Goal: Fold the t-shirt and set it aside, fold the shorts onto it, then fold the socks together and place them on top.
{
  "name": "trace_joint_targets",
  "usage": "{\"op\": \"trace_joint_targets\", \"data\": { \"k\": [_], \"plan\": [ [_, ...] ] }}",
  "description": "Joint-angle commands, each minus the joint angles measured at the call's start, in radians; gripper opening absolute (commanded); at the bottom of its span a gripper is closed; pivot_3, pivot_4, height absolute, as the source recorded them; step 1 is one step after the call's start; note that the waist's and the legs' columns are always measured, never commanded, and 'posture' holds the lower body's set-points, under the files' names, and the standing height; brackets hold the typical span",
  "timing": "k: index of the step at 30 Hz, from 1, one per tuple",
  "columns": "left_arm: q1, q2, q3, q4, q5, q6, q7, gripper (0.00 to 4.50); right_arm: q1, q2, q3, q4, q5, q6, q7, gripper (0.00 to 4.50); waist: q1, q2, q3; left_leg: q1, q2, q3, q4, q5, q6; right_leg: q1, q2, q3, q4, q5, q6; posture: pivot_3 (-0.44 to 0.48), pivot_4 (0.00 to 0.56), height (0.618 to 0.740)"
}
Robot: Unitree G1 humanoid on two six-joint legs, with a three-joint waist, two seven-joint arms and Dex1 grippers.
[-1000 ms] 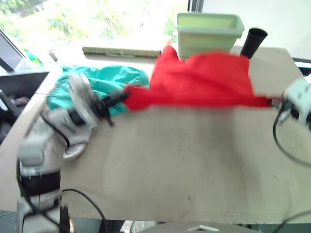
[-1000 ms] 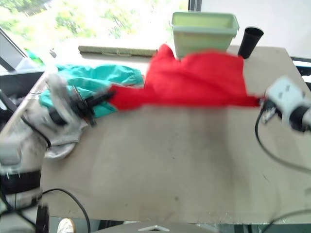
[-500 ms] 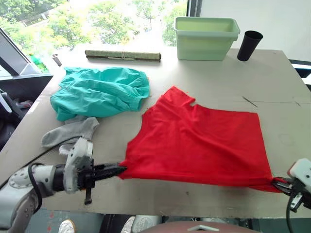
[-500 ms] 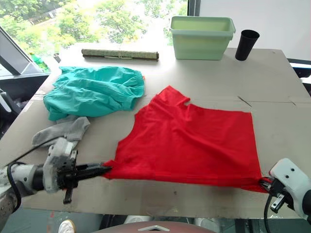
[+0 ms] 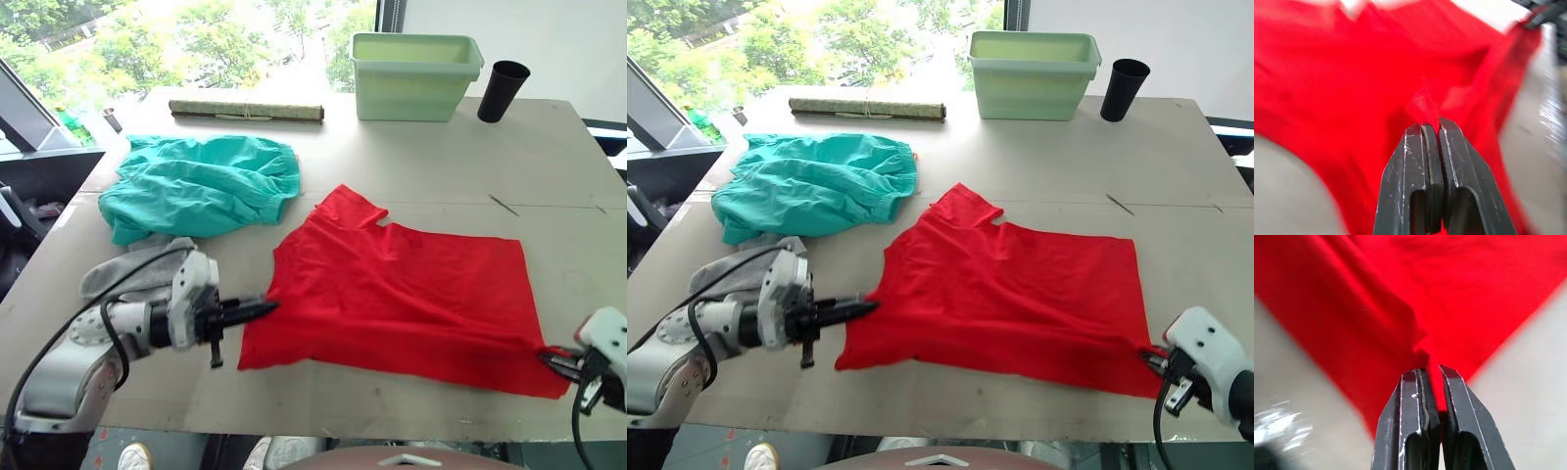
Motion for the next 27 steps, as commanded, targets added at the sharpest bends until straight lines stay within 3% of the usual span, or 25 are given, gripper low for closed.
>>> {"op": "trace_joint_targets", "data": {
  "k": [1, 6, 7, 9, 11, 13, 15, 18, 20, 24, 27],
  "plan": [
    [-0.111, -0.035, 0.037, 0.029, -0.025, 0.022, 0.093, 0.03, -0.124, -0.016, -0.037, -0.006, 0.064, 0.014, -0.033, 0.0, 0.002, -0.001, 0.001, 0.0, 0.0, 0.0, 0.0, 0.0, 0.0, 0.0, 0.0, 0.0, 0.0, 0.0, 0.0, 0.0, 0.15, 0.731],
    [-0.477, -0.145, 0.0, 0.25, 0.083, -0.001, 0.31, 0.03, -0.569, -0.12, 0.124, 0.18, 0.03, 0.028, -0.182, 0.0, 0.0, -0.004, 0.005, 0.001, 0.0, 0.0, 0.004, -0.002, -0.004, 0.001, -0.002, -0.003, 0.001, 0.0, 0.003, 0.0, 0.15, 0.731],
    [-0.584, -0.169, -0.013, 0.332, 0.133, -0.037, 0.36, 0.03, -0.713, -0.14, 0.197, 0.261, -0.008, 0.015, -0.225, 0.0, 0.0, -0.005, 0.005, 0.0, 0.0, 0.0, 0.004, -0.002, -0.004, 0.0, -0.003, -0.005, 0.001, 0.001, 0.003, 0.0, 0.15, 0.731],
    [-0.947, -0.223, 0.008, 0.598, 0.209, -0.161, 0.499, 0.03, -1.195, -0.144, 0.428, 0.598, -0.21, -0.168, -0.332, 0.0, -0.005, -0.006, 0.011, 0.003, -0.001, 0.001, 0.007, -0.002, -0.004, 0.001, -0.002, -0.004, 0.002, 0.009, 0.004, 0.0, 0.15, 0.731],
    [-1.206, -0.234, 0.045, 0.804, 0.245, -0.268, 0.573, 0.03, -1.555, -0.12, 0.559, 0.88, -0.343, -0.334, -0.402, 0.0, -0.008, -0.011, 0.025, -0.003, -0.005, -0.001, 0.007, 0.003, -0.005, -0.009, 0.002, -0.005, 0.003, 0.015, 0.007, 0.0, 0.15, 0.731],
    [-1.335, -0.209, 0.064, 0.941, 0.269, -0.363, 0.575, 0.03, -1.751, -0.097, 0.594, 1.045, -0.381, -0.446, -0.432, 0.0, -0.017, -0.018, 0.021, -0.019, -0.006, -0.003, 0.0, 0.024, -0.012, -0.026, 0.006, -0.004, 0.002, 0.027, 0.007, 0.0, 0.15, 0.731],
    [-1.416, -0.178, 0.079, 1.02, 0.276, -0.426, 0.553, 0.03, -1.864, -0.093, 0.605, 1.141, -0.395, -0.529, -0.429, 0.0, -0.028, -0.022, 0.009, -0.015, -0.006, -0.001, -0.01, 0.022, -0.01, -0.027, 0.002, -0.003, 0.003, 0.026, 0.009, 0.0, 0.15, 0.731],
    [-1.446, -0.139, 0.091, 0.999, 0.255, -0.414, 0.499, 0.03, -1.899, -0.123, 0.596, 1.163, -0.394, -0.558, -0.39, 0.0, -0.037, -0.021, 0.006, -0.013, -0.007, -0.005, -0.017, 0.014, -0.008, -0.029, 0.001, -0.013, 0.007, 0.026, 0.009, 0.0, 0.15, 0.731],
    [-1.357, -0.114, 0.076, 0.887, 0.237, -0.365, 0.429, 0.03, -1.82, -0.151, 0.569, 1.095, -0.367, -0.525, -0.343, 0.0, -0.039, -0.021, 0.005, -0.015, -0.007, -0.01, -0.018, 0.01, -0.006, -0.029, 0.002, -0.019, 0.006, 0.026, 0.009, 0.0, 0.15, 0.731],
    [-1.051, -0.09, 0.088, 0.582, 0.158, -0.234, 0.338, 0.03, -1.548, -0.164, 0.486, 0.882, -0.29, -0.389, -0.291, 0.0, -0.042, -0.02, 0.006, -0.016, -0.01, -0.015, -0.018, 0.005, -0.001, -0.027, 0.001, -0.021, 0.002, 0.026, 0.009, 0.0, 0.15, 0.731],
    [-0.775, -0.115, 0.123, 0.345, 0.096, -0.166, 0.344, 0.03, -1.266, -0.135, 0.421, 0.692, -0.23, -0.281, -0.269, 0.0, -0.034, -0.018, 0.007, -0.015, -0.011, -0.015, -0.01, 0.005, -0.001, -0.016, -0.001, -0.017, -0.007, 0.026, 0.01, 0.0, 0.15, 0.731]
  ]
}}
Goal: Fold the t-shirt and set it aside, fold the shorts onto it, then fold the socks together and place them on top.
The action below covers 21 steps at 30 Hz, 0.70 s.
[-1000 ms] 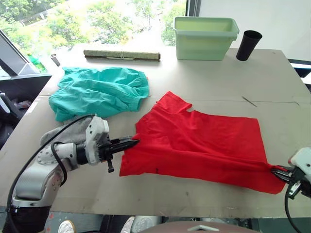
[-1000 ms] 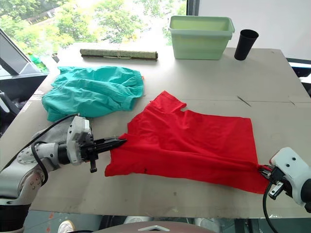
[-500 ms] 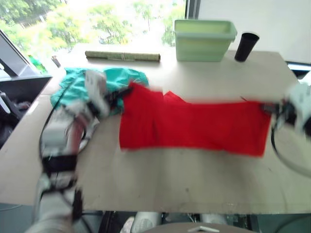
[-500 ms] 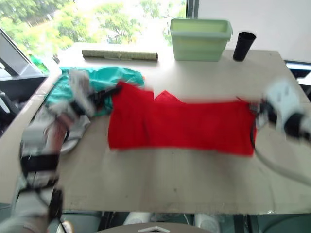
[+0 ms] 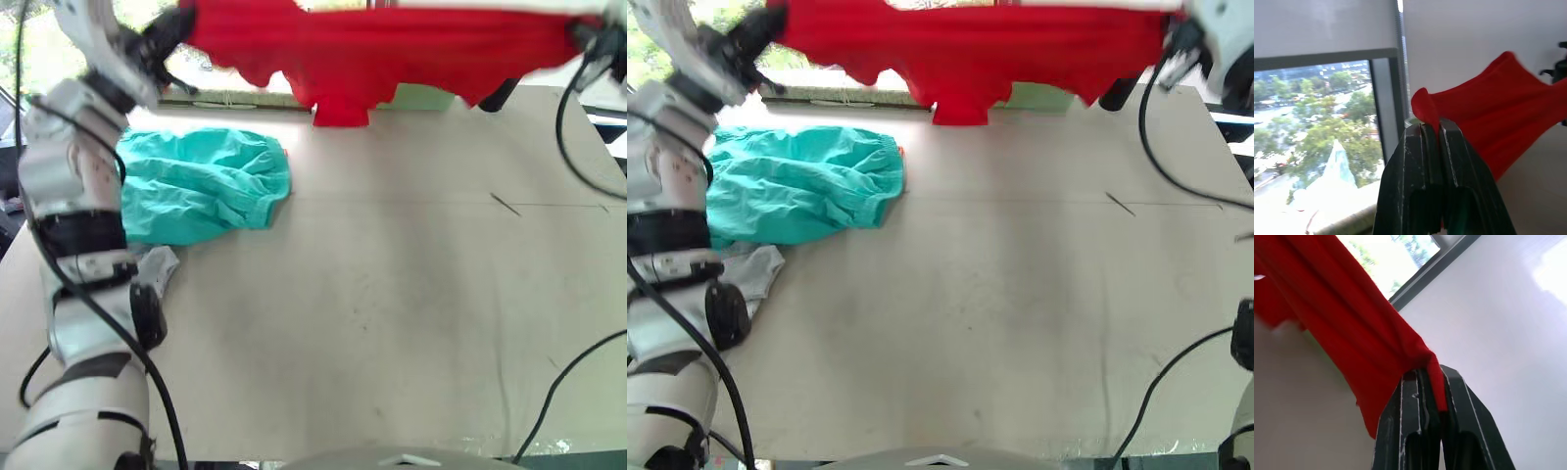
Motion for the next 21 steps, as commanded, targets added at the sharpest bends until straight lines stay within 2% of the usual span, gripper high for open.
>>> {"op": "trace_joint_targets", "data": {
  "k": [1, 3, 5, 7, 9, 11, 13, 15, 18, 21],
  "plan": [
    [0.229, 0.009, 0.068, -0.279, -0.064, 0.051, -0.001, 0.03, 0.24, 0.005, -0.131, -0.221, 0.065, 0.142, 0.009, 0.0, 0.009, 0.003, 0.002, -0.001, 0.0, 0.0, -0.001, 0.0, 0.0, 0.004, 0.002, 0.0, -0.008, 0.0, 0.001, 0.0, 0.15, 0.731],
    [0.401, -0.006, 0.075, -0.379, -0.069, 0.053, -0.004, 0.03, 0.427, 0.026, -0.159, -0.34, 0.094, 0.212, 0.016, 0.0, 0.015, 0.006, 0.004, -0.001, 0.003, 0.004, 0.008, 0.001, -0.001, 0.008, 0.002, 0.004, -0.01, -0.003, 0.004, 0.0, 0.15, 0.731],
    [0.518, -0.01, 0.078, -0.44, -0.071, 0.059, -0.009, 0.03, 0.551, 0.05, -0.187, -0.425, 0.13, 0.288, 0.013, 0.0, 0.022, 0.012, 0.007, 0.001, 0.004, 0.005, 0.012, 0.004, -0.005, 0.008, 0.001, 0.008, -0.006, -0.003, 0.004, 0.0, 0.15, 0.731],
    [0.659, -0.006, 0.087, -0.502, -0.062, 0.044, -0.038, 0.03, 0.705, 0.058, -0.216, -0.511, 0.126, 0.369, 0.0, 0.0, 0.023, 0.014, 0.008, 0.006, 0.005, 0.006, 0.012, 0.001, -0.005, 0.007, 0.001, 0.01, -0.002, -0.001, -0.006, 0.0, 0.15, 0.731],
    [0.8, 0.007, 0.097, -0.544, -0.037, 0.007, -0.096, 0.03, 0.847, 0.091, -0.27, -0.604, 0.14, 0.451, -0.007, 0.0, 0.028, 0.015, 0.001, 0.01, 0.006, 0.007, 0.013, 0.001, -0.005, 0.007, 0.001, 0.011, 0.005, 0.0, -0.007, 0.0, 0.15, 0.731],
    [0.937, 0.027, 0.129, -0.6, -0.082, 0.029, -0.17, 0.03, 1.025, 0.097, -0.37, -0.721, 0.169, 0.506, 0.051, 0.0, 0.034, 0.015, -0.006, 0.016, 0.008, 0.009, 0.012, 0.001, -0.005, 0.009, 0.001, 0.014, 0.008, -0.003, -0.011, 0.0, 0.15, 0.731],
    [1.015, 0.056, 0.155, -0.623, -0.129, 0.07, -0.225, 0.03, 1.132, 0.085, -0.452, -0.785, 0.21, 0.56, 0.109, 0.0, 0.037, 0.017, -0.007, 0.013, 0.009, 0.01, 0.012, 0.003, -0.001, 0.005, 0.002, 0.015, 0.008, -0.006, -0.01, 0.0, 0.15, 0.731],
    [1.051, 0.087, 0.175, -0.617, -0.144, 0.078, -0.269, 0.03, 1.198, 0.066, -0.503, -0.804, 0.223, 0.572, 0.145, 0.0, 0.038, 0.017, -0.006, 0.013, 0.008, 0.011, 0.012, 0.001, 0.0, 0.006, 0.002, 0.016, 0.008, -0.008, -0.008, 0.0, 0.15, 0.731],
    [1.009, 0.11, 0.17, -0.584, -0.146, 0.09, -0.264, 0.03, 1.236, 0.051, -0.542, -0.798, 0.237, 0.582, 0.165, 0.0, 0.039, 0.017, -0.007, 0.013, 0.009, 0.011, 0.012, 0.0, 0.0, 0.006, 0.002, 0.015, 0.007, -0.009, -0.01, 0.0, 0.15, 0.731],
    [0.909, 0.103, 0.084, -0.561, -0.102, 0.092, -0.223, 0.03, 1.203, 0.041, -0.513, -0.77, 0.237, 0.578, 0.14, 0.0, 0.041, 0.016, -0.007, 0.013, 0.009, 0.012, 0.012, -0.003, -0.004, 0.007, 0.001, 0.016, 0.007, -0.009, -0.01, 0.0, 0.15, 0.731]
  ]
}}
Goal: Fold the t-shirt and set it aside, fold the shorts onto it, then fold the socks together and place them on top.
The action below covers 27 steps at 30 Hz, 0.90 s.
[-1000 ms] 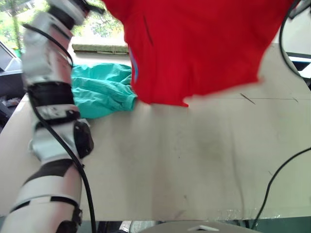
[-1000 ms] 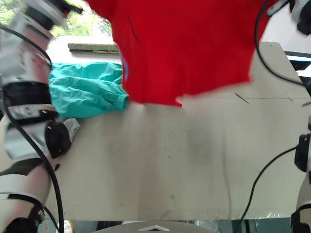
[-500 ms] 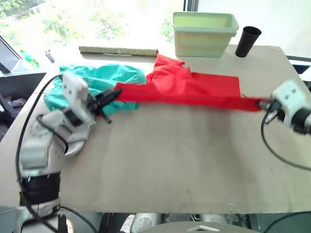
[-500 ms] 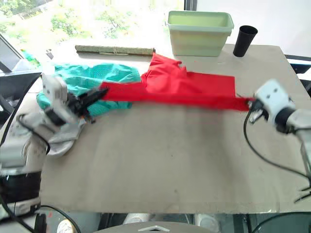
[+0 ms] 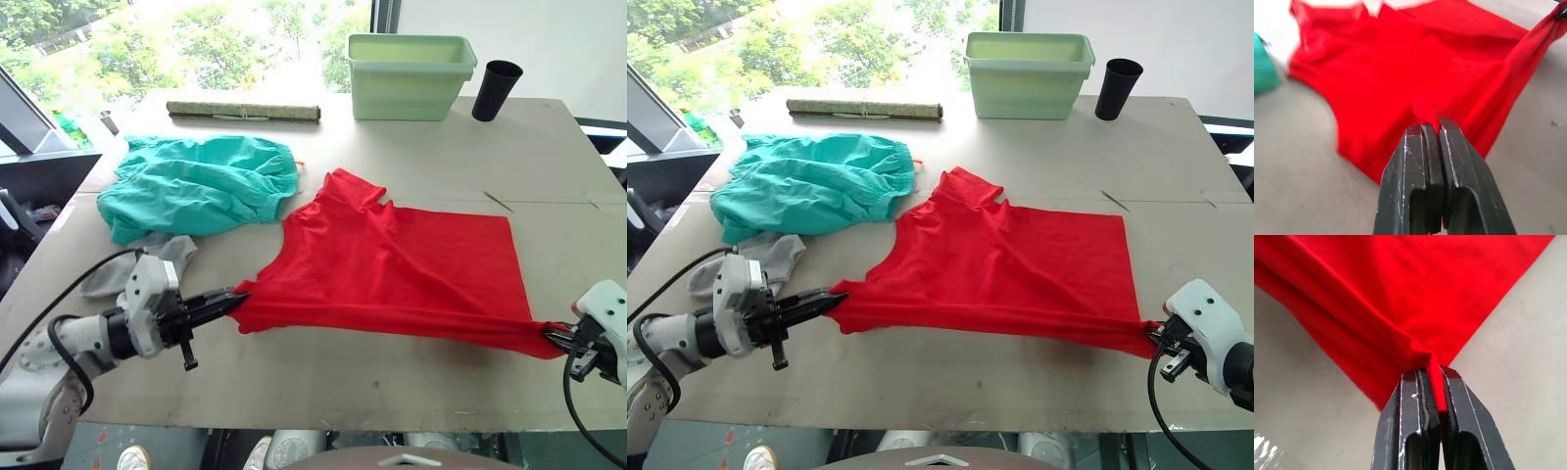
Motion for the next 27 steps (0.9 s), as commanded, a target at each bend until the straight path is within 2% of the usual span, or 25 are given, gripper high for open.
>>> {"op": "trace_joint_targets", "data": {
  "k": [1, 5, 11, 21, 27],
  "plan": [
    [-0.116, -0.003, -0.074, 0.029, 0.05, 0.008, 0.06, 0.03, -0.047, -0.021, -0.006, 0.036, -0.009, 0.014, -0.036, 0.0, 0.001, -0.001, 0.0, 0.0, 0.0, 0.0, 0.0, 0.0, 0.0, 0.001, 0.0, 0.0, 0.0, 0.0, 0.0, 0.0, 0.15, 0.731],
    [-0.203, -0.025, -0.161, 0.043, 0.098, 0.019, 0.11, 0.03, -0.092, -0.055, 0.056, 0.067, -0.01, 0.021, -0.046, 0.0, -0.001, -0.001, 0.0, 0.0, 0.0, 0.001, 0.001, 0.0, 0.001, 0.0, 0.0, 0.0, 0.0, 0.001, 0.0, 0.0, 0.15, 0.731],
    [-0.22, -0.029, -0.226, 0.056, 0.165, 0.018, 0.146, 0.03, -0.154, -0.092, 0.135, 0.097, -0.021, 0.021, -0.083, 0.0, -0.002, -0.002, 0.0, 0.0, 0.0, 0.002, -0.001, 0.002, 0.005, -0.001, 0.001, 0.002, 0.0, 0.001, 0.002, 0.0, 0.15, 0.731],
    [-0.171, -0.066, -0.24, 0.043, 0.208, -0.001, 0.19, 0.03, -0.232, -0.138, 0.28, 0.146, -0.038, -0.012, -0.097, 0.0, -0.001, -0.002, 0.0, 0.0, 0.0, 0.002, 0.0, 0.002, 0.006, -0.001, 0.0, 0.002, -0.001, 0.0, 0.001, 0.0, 0.15, 0.731],
    [-0.105, -0.032, -0.21, 0.037, 0.192, 0.018, 0.152, 0.03, -0.179, -0.18, 0.256, 0.126, -0.006, -0.011, -0.032, 0.0, -0.001, -0.002, 0.0, 0.0, 0.0, 0.002, 0.0, 0.002, 0.006, -0.001, 0.0, 0.002, -0.001, 0.0, 0.001, 0.0, 0.15, 0.731]
  ]
}}
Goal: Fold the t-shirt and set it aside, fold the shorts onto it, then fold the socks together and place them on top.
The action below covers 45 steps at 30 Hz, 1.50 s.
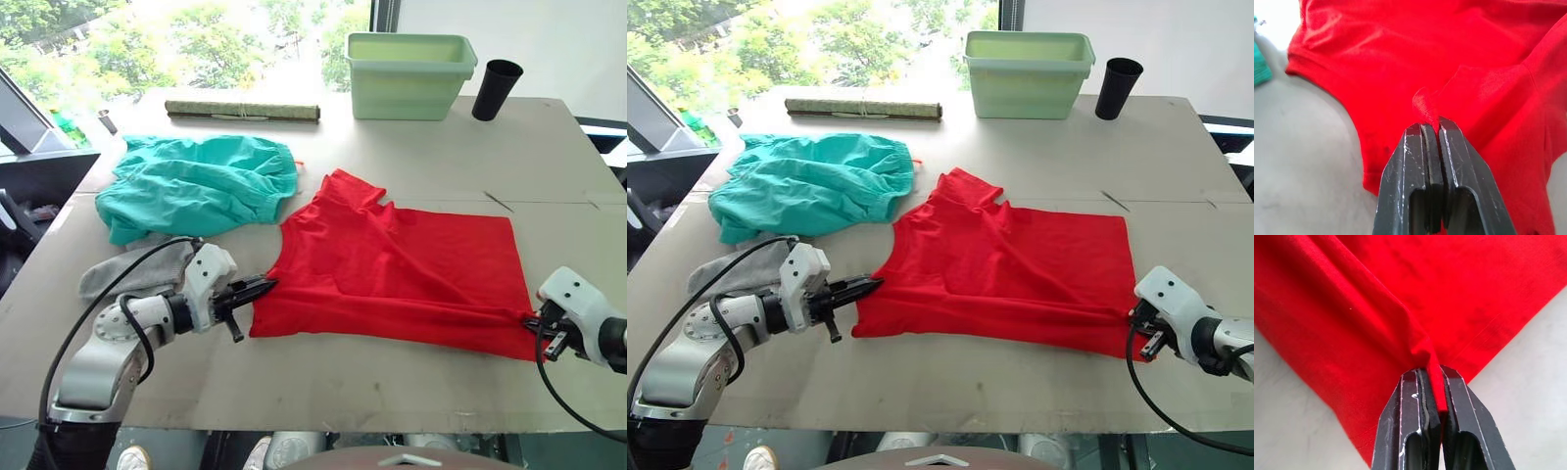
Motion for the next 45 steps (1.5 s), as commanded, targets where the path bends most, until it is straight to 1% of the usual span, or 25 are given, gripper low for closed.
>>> {"op": "trace_joint_targets", "data": {
  "k": [1, 4, 8, 13, 16, 17, 18, 19, 20, 22, 23, 24, 25, 26, 27, 28, 29, 30, 32, 33, 36, 38, 42, 44, 45],
  "plan": [
    [0.038, 0.048, 0.039, -0.021, -0.004, 0.001, -0.039, 0.03, 0.031, -0.029, -0.049, -0.025, 0.009, -0.016, 0.038, 0.0, 0.0, 0.0, 0.0, 0.0, 0.0, 0.0, 0.0, 0.0, 0.0, 0.0, 0.0, 0.0, 0.0, 0.0, 0.0, 0.0, 0.15, 0.731],
    [0.062, 0.082, 0.03, -0.002, 0.013, -0.002, -0.067, 0.03, 0.05, -0.045, -0.067, -0.022, 0.018, -0.024, 0.069, 0.0, 0.0, 0.0, 0.0, 0.0, 0.0, 0.0, 0.0, 0.0, 0.0, 0.0, 0.0, 0.0, 0.0, 0.0, 0.0, 0.0, 0.15, 0.731],
    [0.062, 0.075, 0.037, -0.001, 0.008, -0.011, -0.056, 0.03, 0.037, -0.044, -0.089, -0.008, 0.03, -0.027, 0.078, 0.0, 0.0, 0.0, 0.0, 0.0, 0.0, 0.0, 0.0, -0.002, -0.003, 0.0, 0.0, 0.0, 0.0, 0.0, 0.0, 0.0, 0.15, 0.731],
    [0.02, 0.038, 0.022, 0.005, 0.013, -0.02, -0.015, 0.03, 0.011, -0.036, -0.036, 0.034, 0.01, -0.047, 0.046, 0.0, 0.002, 0.0, 0.0, 0.0, 0.0, 0.0, 0.0, -0.002, -0.003, 0.0, 0.0, 0.0, 0.0, 0.0, 0.0, 0.0, 0.15, 0.731],
    [0.012, 0.027, 0.019, 0.007, 0.005, -0.011, -0.017, 0.03, -0.013, -0.016, -0.01, 0.061, -0.003, -0.094, 0.023, 0.0, 0.001, 0.0, 0.0, 0.0, 0.0, 0.0, 0.0, 0.0, 0.0, 0.0, 0.0, 0.0, -0.001, 0.0, 0.0, 0.0, 0.15, 0.731],
    [0.01, 0.017, 0.029, 0.005, -0.015, 0.004, -0.01, 0.0, -0.01, 0.011, -0.011, 0.073, -0.017, -0.115, -0.005, 0.65, 0.001, 0.0, 0.001, 0.0, 0.0, 0.0, 0.0, 0.0, 0.0, 0.0, 0.0, 0.0, -0.001, 0.0, 0.0, 0.0, 0.15, 0.731],
    [0.007, 0.006, 0.052, 0.007, -0.049, 0.028, -0.003, 0.74, 0.008, 0.045, -0.028, 0.072, -0.035, -0.146, -0.035, 0.9, 0.001, 0.0, 0.0, 0.0, 0.0, 0.0, 0.0, 0.0, 0.0, 0.0, 0.0, 0.0, -0.001, 0.0, 0.0, 0.0, 0.15, 0.731],
    [0.006, -0.002, 0.07, 0.008, -0.072, 0.045, 0.003, 1.04, 0.024, 0.07, -0.041, 0.07, -0.049, -0.167, -0.055, 1.37, 0.001, 0.0, 0.0, 0.0, 0.0, 0.0, -0.001, 0.0, 0.0, 0.0, 0.0, 0.0, -0.002, 0.0, 0.0, 0.0, 0.15, 0.731],
    [-0.005, -0.004, 0.135, 0.016, -0.173, 0.129, 0.008, 1.38, 0.038, 0.154, -0.146, 0.019, 0.02, -0.161, -0.058, 1.75, 0.002, 0.0, 0.001, -0.001, 0.0, 0.0, -0.001, 0.0, 0.0, 0.0, 0.0, 0.0, -0.002, 0.0, 0.0, 0.0, 0.15, 0.731],
    [-0.021, 0.008, 0.231, 0.015, -0.36, 0.274, -0.007, 2.19, 0.072, 0.29, -0.321, -0.077, 0.147, -0.138, -0.054, 1.78, 0.004, 0.0, 0.001, -0.002, 0.001, -0.002, 0.0, 0.0, 0.0, -0.001, 0.001, -0.002, -0.001, 0.0, 0.0, 0.0, 0.15, 0.731],
    [-0.028, 0.015, 0.257, -0.002, -0.451, 0.339, -0.019, 2.19, 0.103, 0.342, -0.379, -0.117, 0.18, -0.147, -0.052, 1.78, 0.004, 0.001, 0.0, -0.003, 0.001, -0.004, 0.0, 0.0, 0.0, -0.002, 0.001, -0.003, 0.0, 0.001, 0.002, 0.0, 0.15, 0.731],
    [-0.042, 0.014, 0.259, -0.025, -0.525, 0.393, -0.014, 2.19, 0.127, 0.381, -0.4, -0.142, 0.186, -0.179, -0.055, 1.78, 0.004, 0.001, 0.001, -0.003, 0.001, -0.004, 0.0, 0.0, 0.0, -0.002, 0.002, -0.004, 0.0, 0.002, 0.003, 0.0, 0.15, 0.731],
    [-0.055, 0.01, 0.253, -0.045, -0.573, 0.433, -0.001, 2.19, 0.139, 0.413, -0.412, -0.159, 0.194, -0.201, -0.066, 1.78, 0.005, 0.001, 0.0, -0.003, 0.001, -0.004, 0.0, 0.0, 0.0, -0.001, 0.002, -0.004, 0.0, 0.001, 0.003, 0.0, 0.15, 0.731],
    [-0.066, 0.004, 0.236, -0.062, -0.602, 0.461, 0.006, 1.95, 0.138, 0.449, -0.414, -0.169, 0.208, -0.211, -0.091, 1.5, 0.005, 0.0, 0.0, -0.002, 0.001, -0.005, 0.0, 0.0, 0.0, -0.001, 0.001, -0.005, 0.0, 0.001, 0.002, 0.0, 0.15, 0.731],
    [-0.075, 0.0, 0.224, -0.073, -0.617, 0.48, 0.014, 1.55, 0.133, 0.47, -0.414, -0.172, 0.219, -0.213, -0.11, 1.24, 0.003, 0.0, 0.0, -0.002, 0.0, -0.005, 0.0, 0.0, 0.0, 0.0, 0.001, -0.004, 0.0, 0.0, 0.002, 0.0, 0.15, 0.731],
    [-0.084, -0.023, 0.181, -0.089, -0.596, 0.47, 0.026, 1.19, 0.118, 0.528, -0.366, -0.185, 0.209, -0.24, -0.16, 0.9, 0.0, 0.0, 0.0, -0.001, 0.0, -0.004, 0.001, 0.0, 0.0, 0.001, 0.001, -0.003, 0.0, 0.0, 0.001, 0.0, 0.15, 0.731],
    [-0.09, -0.043, 0.126, -0.097, -0.545, 0.445, 0.035, 0.74, 0.116, 0.575, -0.302, -0.199, 0.193, -0.269, -0.193, 0.45, -0.003, 0.0, 0.0, 0.0, 0.0, -0.003, 0.001, -0.002, -0.003, 0.001, 0.001, -0.001, 0.0, 0.0, 0.0, 0.0, 0.15, 0.731],
    [-0.094, -0.063, 0.063, -0.095, -0.475, 0.407, 0.045, 0.04, 0.125, 0.603, -0.214, -0.202, 0.144, -0.31, -0.217, 0.0, -0.004, 0.0, -0.001, 0.001, 0.0, -0.001, 0.001, -0.003, -0.004, 0.001, 0.001, 0.002, 0.001, 0.0, 0.0, 0.0, 0.15, 0.731],
    [-0.099, -0.091, -0.011, -0.076, -0.387, 0.362, 0.064, 0.04, 0.138, 0.627, -0.092, -0.186, 0.07, -0.359, -0.25, 0.0, -0.006, 0.0, -0.002, 0.003, 0.0, 0.0, -0.001, -0.003, -0.004, 0.001, 0.001, 0.003, 0.001, 0.0, 0.0, 0.0, 0.15, 0.731],
    [-0.105, -0.119, -0.049, -0.049, -0.334, 0.335, 0.096, 0.04, 0.144, 0.637, -0.036, -0.152, 0.028, -0.385, -0.269, 0.0, -0.006, 0.001, -0.002, 0.004, 0.0, 0.001, -0.001, -0.003, -0.004, 0.0, 0.002, 0.005, 0.002, 0.0, 0.0, 0.0, 0.15, 0.731],
    [-0.109, -0.161, -0.104, -0.002, -0.241, 0.28, 0.135, 0.04, 0.154, 0.652, 0.043, -0.085, -0.048, -0.438, -0.316, 0.0, -0.002, 0.001, -0.002, 0.003, 0.0, 0.001, -0.001, -0.001, -0.003, -0.001, 0.002, 0.006, 0.002, 0.0, 0.0, 0.0, 0.15, 0.731],
    [-0.102, -0.176, -0.121, 0.024, -0.184, 0.224, 0.141, 0.04, 0.167, 0.649, 0.065, -0.033, -0.094, -0.482, -0.34, 0.0, -0.001, 0.001, -0.002, 0.003, -0.001, 0.001, -0.001, -0.001, -0.003, -0.001, 0.002, 0.006, 0.002, 0.0, 0.0, 0.0, 0.15, 0.731],
    [-0.091, -0.179, -0.068, 0.138, -0.136, 0.187, 0.176, 0.04, 0.233, 0.638, 0.023, 0.053, -0.16, -0.568, -0.372, 0.0, 0.002, 0.001, -0.003, 0.003, -0.001, 0.001, -0.001, -0.002, -0.004, -0.001, 0.002, 0.006, 0.002, 0.0, 0.0, 0.0, 0.15, 0.731],
    [-0.084, -0.181, -0.068, 0.136, -0.141, 0.167, 0.151, 0.04, 0.242, 0.623, 0.027, 0.056, -0.161, -0.589, -0.358, 0.0, 0.0, 0.001, -0.005, 0.004, -0.001, 0.001, -0.001, -0.003, -0.005, -0.001, 0.002, 0.007, 0.002, 0.0, 0.0, 0.0, 0.15, 0.731],
    [-0.086, -0.182, -0.05, 0.123, -0.181, 0.186, 0.131, 0.04, 0.237, 0.611, 0.021, 0.032, -0.137, -0.583, -0.338, 0.0, -0.002, 0.001, -0.005, 0.004, -0.001, 0.001, -0.001, -0.003, -0.005, -0.001, 0.002, 0.007, 0.002, 0.0, 0.0, 0.0, 0.15, 0.731]
  ]
}}
